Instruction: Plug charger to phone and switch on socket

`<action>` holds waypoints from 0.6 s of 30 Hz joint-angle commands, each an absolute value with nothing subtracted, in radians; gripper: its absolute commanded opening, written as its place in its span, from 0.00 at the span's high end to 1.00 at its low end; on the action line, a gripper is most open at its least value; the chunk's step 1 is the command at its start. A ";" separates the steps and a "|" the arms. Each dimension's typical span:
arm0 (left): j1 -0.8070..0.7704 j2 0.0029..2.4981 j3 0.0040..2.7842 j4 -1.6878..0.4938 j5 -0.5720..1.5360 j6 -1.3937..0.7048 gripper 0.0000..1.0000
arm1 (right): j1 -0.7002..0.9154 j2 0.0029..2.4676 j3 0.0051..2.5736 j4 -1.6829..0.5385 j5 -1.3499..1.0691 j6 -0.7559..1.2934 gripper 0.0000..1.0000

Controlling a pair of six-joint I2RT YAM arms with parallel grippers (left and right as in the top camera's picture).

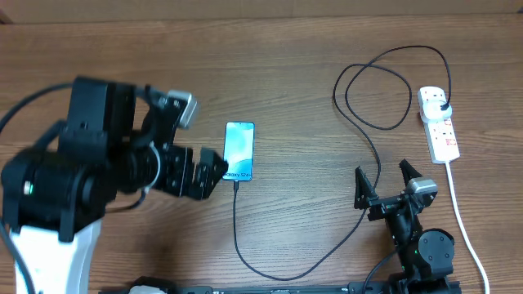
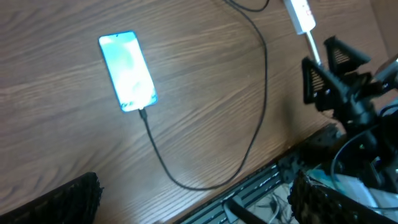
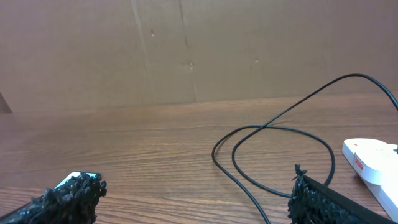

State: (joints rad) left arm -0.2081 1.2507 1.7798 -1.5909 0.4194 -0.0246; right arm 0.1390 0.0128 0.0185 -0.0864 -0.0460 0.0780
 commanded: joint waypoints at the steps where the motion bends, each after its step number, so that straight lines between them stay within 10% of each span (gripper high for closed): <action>1: -0.208 1.176 1.696 -1.554 0.336 -0.023 0.00 | 0.145 0.003 0.008 -0.081 -0.045 0.078 0.00; 18: -0.160 0.789 1.098 -0.894 0.255 0.026 0.00 | 0.145 0.003 0.008 -0.081 -0.045 0.078 0.00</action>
